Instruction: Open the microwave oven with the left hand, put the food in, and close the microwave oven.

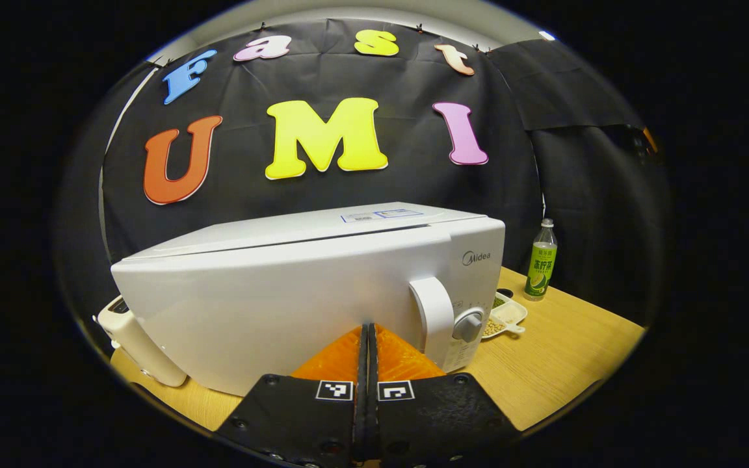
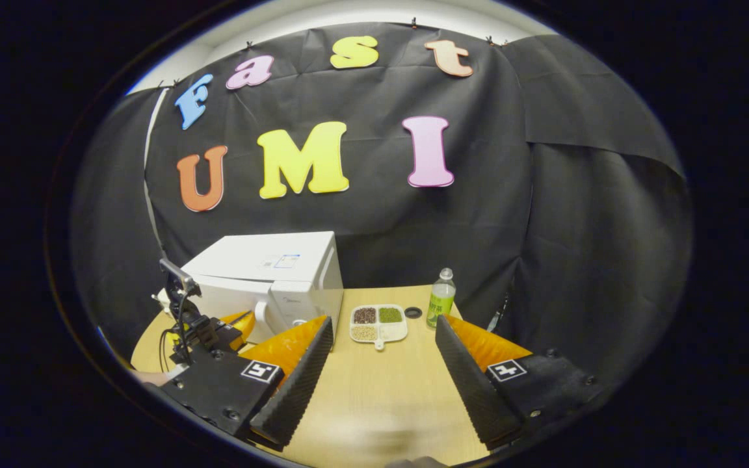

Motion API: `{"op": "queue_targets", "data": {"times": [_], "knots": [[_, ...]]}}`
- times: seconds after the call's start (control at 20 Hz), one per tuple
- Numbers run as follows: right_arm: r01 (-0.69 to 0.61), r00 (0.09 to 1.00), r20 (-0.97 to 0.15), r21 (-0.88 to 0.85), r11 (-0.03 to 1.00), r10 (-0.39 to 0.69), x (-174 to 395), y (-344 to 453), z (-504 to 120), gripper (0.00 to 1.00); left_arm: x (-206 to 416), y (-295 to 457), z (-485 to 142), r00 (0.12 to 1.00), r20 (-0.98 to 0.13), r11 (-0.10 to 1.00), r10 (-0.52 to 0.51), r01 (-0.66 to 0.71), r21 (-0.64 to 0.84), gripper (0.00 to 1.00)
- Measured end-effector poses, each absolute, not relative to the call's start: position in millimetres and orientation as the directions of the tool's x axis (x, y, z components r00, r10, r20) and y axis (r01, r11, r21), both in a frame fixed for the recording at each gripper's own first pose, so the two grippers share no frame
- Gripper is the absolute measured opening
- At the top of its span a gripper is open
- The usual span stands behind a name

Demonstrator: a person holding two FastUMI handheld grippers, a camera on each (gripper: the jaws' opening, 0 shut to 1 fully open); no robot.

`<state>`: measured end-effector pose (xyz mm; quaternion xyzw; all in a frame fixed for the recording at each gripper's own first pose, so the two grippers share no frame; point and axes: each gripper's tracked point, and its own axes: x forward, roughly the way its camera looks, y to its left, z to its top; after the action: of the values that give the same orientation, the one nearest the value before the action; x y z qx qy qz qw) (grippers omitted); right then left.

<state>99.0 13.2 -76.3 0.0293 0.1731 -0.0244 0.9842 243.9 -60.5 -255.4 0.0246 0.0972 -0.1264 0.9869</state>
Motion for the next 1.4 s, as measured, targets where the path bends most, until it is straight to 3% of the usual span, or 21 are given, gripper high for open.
{"op": "queue_targets", "data": {"times": [0.15, 0.2, 0.25, 0.3, 0.5, 0.55, 0.6, 0.65, 0.7, 0.75, 0.8, 0.85, 0.9, 0.95, 1.35, 1.4], "knots": [[0.051, 0.938, -0.344, 0.05, 0.997, -0.03, 101.0, 15.3, -77.6, 1.0, 244.3, -61.5, -255.4, 0.95, -0.198, 0.967, -0.242, 0.252, 0.026, 0.0], [0.047, 0.939, -0.343, 0.05, 0.998, -0.027, 101.2, 16.4, -76.6, 0.92, 244.5, -61.3, -255.2, 0.95, -0.197, 0.967, -0.242, 0.252, 0.027, 0.0], [0.045, 0.939, -0.343, 0.048, 0.998, -0.026, 100.5, 16.8, -75.5, 0.92, 247.1, -62.9, -254.5, 0.95, -0.193, 0.967, -0.244, 0.255, 0.031, 0.0], [0.041, 0.939, -0.344, 0.046, 0.998, -0.023, 100.2, 18.2, -75.4, 1.0, 248.3, -64.9, -256.0, 0.949, -0.2, 0.966, -0.246, 0.258, 0.036, 0.0], [0.031, 0.944, -0.33, 0.038, 0.999, -0.017, 95.0, 24.1, -68.1, 1.0, 252.2, -69.0, -253.6, 0.944, -0.218, 0.966, -0.249, 0.258, 0.017, 0.0], [0.03, 0.946, -0.325, 0.038, 0.999, -0.016, 93.2, 26.3, -65.3, 0.92, 248.7, -68.9, -252.2, 0.945, -0.224, 0.969, -0.237, 0.248, 0.022, 0.0], [0.03, 0.947, -0.321, 0.036, 0.999, -0.017, 90.2, 27.0, -64.2, 1.0, 243.7, -66.5, -250.4, 0.947, -0.226, 0.971, -0.228, 0.239, 0.022, 0.0], [0.032, 0.949, -0.316, 0.033, 0.999, -0.02, 87.3, 27.7, -62.5, 1.0, 236.8, -66.4, -245.8, 0.947, -0.222, 0.97, -0.232, 0.241, 0.014, 0.0], [0.033, 0.951, -0.308, 0.032, 0.999, -0.022, 84.0, 29.2, -59.7, 0.92, 229.7, -64.4, -241.3, 0.948, -0.218, 0.971, -0.233, 0.24, 0.007, 0.0], [0.036, 0.954, -0.3, 0.033, 0.999, -0.024, 80.7, 31.1, -57.1, 1.0, 219.8, -65.3, -234.7, 0.944, -0.212, 0.967, -0.251, 0.256, -0.005, 0.0], [0.033, 0.957, -0.289, 0.034, 0.999, -0.022, 77.3, 34.6, -54.2, 0.92, 209.5, -64.3, -231.3, 0.941, -0.213, 0.963, -0.264, 0.269, -0.006, 0.08], [0.032, 0.961, -0.276, 0.031, 0.999, -0.022, 73.4, 37.8, -51.3, 1.0, 198.8, -59.3, -224.4, 0.942, -0.206, 0.963, -0.264, 0.269, 0.0, 0.37], [0.037, 0.962, -0.27, 0.02, 0.999, -0.03, 69.5, 38.9, -51.2, 0.92, 191.3, -50.9, -216.2, 0.949, -0.187, 0.965, -0.255, 0.262, 0.013, 0.67], [0.035, 0.964, -0.263, 0.014, 0.999, -0.03, 66.0, 42.2, -50.3, 1.0, 181.6, -48.1, -209.8, 0.95, -0.178, 0.964, -0.257, 0.266, 0.023, 0.97], [0.038, 0.983, -0.181, 0.029, 0.999, -0.032, 29.0, 75.5, -27.5, 1.0, 93.4, 4.4, -145.6, 0.96, -0.147, 0.971, -0.237, 0.24, 0.003, 0.96], [0.039, 0.985, -0.168, 0.021, 0.999, -0.035, 24.0, 79.4, -25.5, 0.92, 83.5, 15.0, -133.7, 0.964, -0.137, 0.973, -0.229, 0.23, -0.008, 0.96]]}}
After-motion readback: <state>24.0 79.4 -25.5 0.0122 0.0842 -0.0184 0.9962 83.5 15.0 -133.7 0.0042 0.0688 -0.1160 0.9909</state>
